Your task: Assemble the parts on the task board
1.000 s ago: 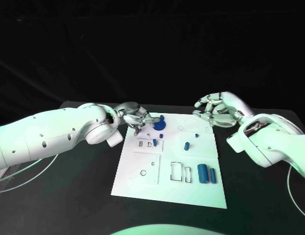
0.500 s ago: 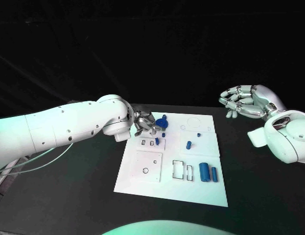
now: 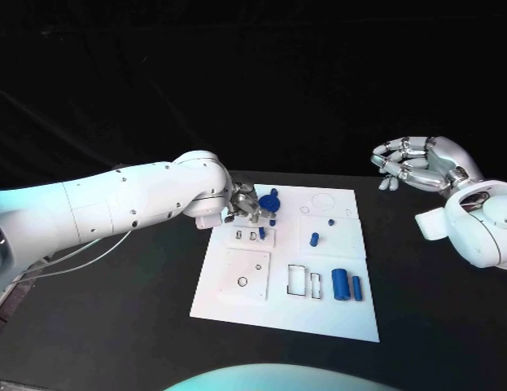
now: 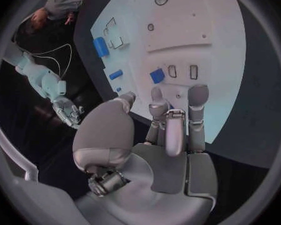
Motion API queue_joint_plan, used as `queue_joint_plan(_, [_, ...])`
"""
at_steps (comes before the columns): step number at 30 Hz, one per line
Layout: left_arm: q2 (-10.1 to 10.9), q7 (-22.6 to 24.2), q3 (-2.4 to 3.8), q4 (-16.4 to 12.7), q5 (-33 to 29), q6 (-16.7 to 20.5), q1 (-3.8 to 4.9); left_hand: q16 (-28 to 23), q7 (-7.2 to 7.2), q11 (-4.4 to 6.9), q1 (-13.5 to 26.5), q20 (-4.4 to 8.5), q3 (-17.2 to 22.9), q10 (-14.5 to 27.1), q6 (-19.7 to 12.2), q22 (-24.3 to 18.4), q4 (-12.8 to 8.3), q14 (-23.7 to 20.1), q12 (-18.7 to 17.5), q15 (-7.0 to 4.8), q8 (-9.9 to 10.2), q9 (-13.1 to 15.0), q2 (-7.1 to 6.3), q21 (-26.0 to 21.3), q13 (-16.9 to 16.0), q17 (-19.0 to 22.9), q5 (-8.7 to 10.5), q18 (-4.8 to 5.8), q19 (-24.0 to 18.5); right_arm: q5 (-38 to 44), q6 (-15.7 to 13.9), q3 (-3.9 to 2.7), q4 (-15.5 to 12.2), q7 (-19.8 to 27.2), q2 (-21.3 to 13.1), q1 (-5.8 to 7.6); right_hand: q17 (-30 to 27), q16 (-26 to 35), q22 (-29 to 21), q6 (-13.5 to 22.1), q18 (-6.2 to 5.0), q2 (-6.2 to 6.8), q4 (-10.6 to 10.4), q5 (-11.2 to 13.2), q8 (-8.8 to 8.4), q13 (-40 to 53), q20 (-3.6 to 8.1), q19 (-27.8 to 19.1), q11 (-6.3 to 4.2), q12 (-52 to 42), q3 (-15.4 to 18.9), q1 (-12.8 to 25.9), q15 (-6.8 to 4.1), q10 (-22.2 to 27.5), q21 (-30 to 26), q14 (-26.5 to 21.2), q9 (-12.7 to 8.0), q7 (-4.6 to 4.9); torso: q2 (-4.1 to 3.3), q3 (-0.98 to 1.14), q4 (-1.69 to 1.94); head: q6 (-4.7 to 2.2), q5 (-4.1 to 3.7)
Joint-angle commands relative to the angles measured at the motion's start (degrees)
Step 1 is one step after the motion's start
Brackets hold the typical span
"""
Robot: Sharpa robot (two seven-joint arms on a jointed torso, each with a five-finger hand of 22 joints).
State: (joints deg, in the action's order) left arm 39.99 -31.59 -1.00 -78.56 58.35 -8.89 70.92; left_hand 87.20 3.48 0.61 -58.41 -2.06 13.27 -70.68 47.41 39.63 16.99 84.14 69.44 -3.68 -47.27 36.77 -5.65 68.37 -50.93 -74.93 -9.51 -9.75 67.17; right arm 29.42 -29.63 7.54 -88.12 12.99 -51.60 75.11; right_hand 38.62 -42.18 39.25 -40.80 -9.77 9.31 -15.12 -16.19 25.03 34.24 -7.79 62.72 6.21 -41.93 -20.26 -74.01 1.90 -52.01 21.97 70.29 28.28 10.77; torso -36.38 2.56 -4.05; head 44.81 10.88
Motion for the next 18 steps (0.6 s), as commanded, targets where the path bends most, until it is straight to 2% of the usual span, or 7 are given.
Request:
queue_joint_plan(1, [-0.61,-2.41,-0.01,0.43,1.77,-3.92,0.18,0.15,-0.33,0.20,0.72,0.06,-0.44,-0.01,-0.19,0.13,-0.03,4.01,0.25,-0.42,-0.38,0.16,0.23,0.26,0.10,-7.98,0.20,1.15,0.30,-0.84,-0.43,-0.03,0.21,1.31,0.04,0.05,-0.26,1.90,-1.06,0.39,-0.41,0.43,-0.25,-0.35,0.37,-1.62,-0.45,-1.14,0.32,1.46,-0.27,-0.37,0.45,1.35,-1.52,-1.59,-0.23,0.31,-0.05,0.02,-0.04,0.19,0.10])
queue_joint_plan(5, [-1.20,-2.92,-0.08,1.08,1.97,-4.94,0.23,0.14,-0.35,0.21,0.91,0.07,-0.45,0.03,-0.25,0.12,-0.04,4.00,0.23,-0.44,-0.44,0.33,0.52,0.26,0.15,-7.96,0.20,1.14,0.28,-1.40,-1.65,-0.03,0.61,2.68,0.22,0.05,-1.25,7.13,-3.92,1.92,-0.49,0.35,-0.01,-0.88,0.47,-6.39,-1.63,-2.92,1.49,5.13,-0.91,-0.93,1.64,3.21,-4.92,-4.07,-0.76,1.33,-0.09,-0.02,0.05,0.31,0.09])
queue_joint_plan(10, [-1.85,-3.06,-0.33,1.74,1.96,-5.55,0.25,0.12,-0.35,0.22,0.95,0.07,-0.44,0.10,-0.30,0.11,-0.05,3.99,0.17,-0.44,-0.45,0.39,0.64,0.26,0.27,-7.92,0.14,1.14,0.27,-2.68,-2.68,-0.02,0.94,4.63,0.39,0.05,-1.97,11.55,-6.40,3.15,-0.48,0.28,0.76,-1.97,0.61,-10.48,-2.36,-3.48,2.15,7.20,-1.80,-1.41,2.28,4.02,-7.35,-4.79,-1.32,1.99,-0.13,-0.06,0.05,0.34,-0.13])
queue_joint_plan(14, [-2.28,-3.12,-0.51,2.19,1.88,-5.80,0.25,0.12,-0.35,0.22,0.95,0.07,-0.44,0.10,-0.30,0.11,-0.05,3.99,0.17,-0.44,-0.45,0.39,0.64,0.26,0.27,-7.92,0.14,1.14,0.27,-3.31,-2.71,-0.02,1.10,5.21,0.49,0.05,-2.21,13.51,-7.50,3.74,-0.51,0.05,1.10,-2.27,0.61,-12.25,-2.65,-3.66,2.42,7.85,-2.23,-1.48,2.55,4.37,-8.35,-5.01,-1.63,2.19,-0.16,-0.11,0.03,0.48,-0.22])
queue_joint_plan(18, [-2.74,-3.08,-0.70,2.67,1.67,-5.95,0.24,0.09,-0.31,0.19,0.96,0.08,-0.45,0.25,-0.54,0.08,-0.07,3.97,0.05,-0.44,-0.36,0.47,0.75,0.24,0.47,-7.85,0.07,1.14,0.22,-3.85,-2.57,-0.02,1.26,5.68,0.58,0.04,-2.33,14.62,-8.12,3.99,-0.52,-0.07,1.42,-2.60,0.59,-13.33,-2.78,-3.69,2.55,8.21,-2.61,-1.63,2.68,4.50,-8.86,-5.07,-1.86,2.32,-0.20,-0.02,-0.01,0.62,-0.12])
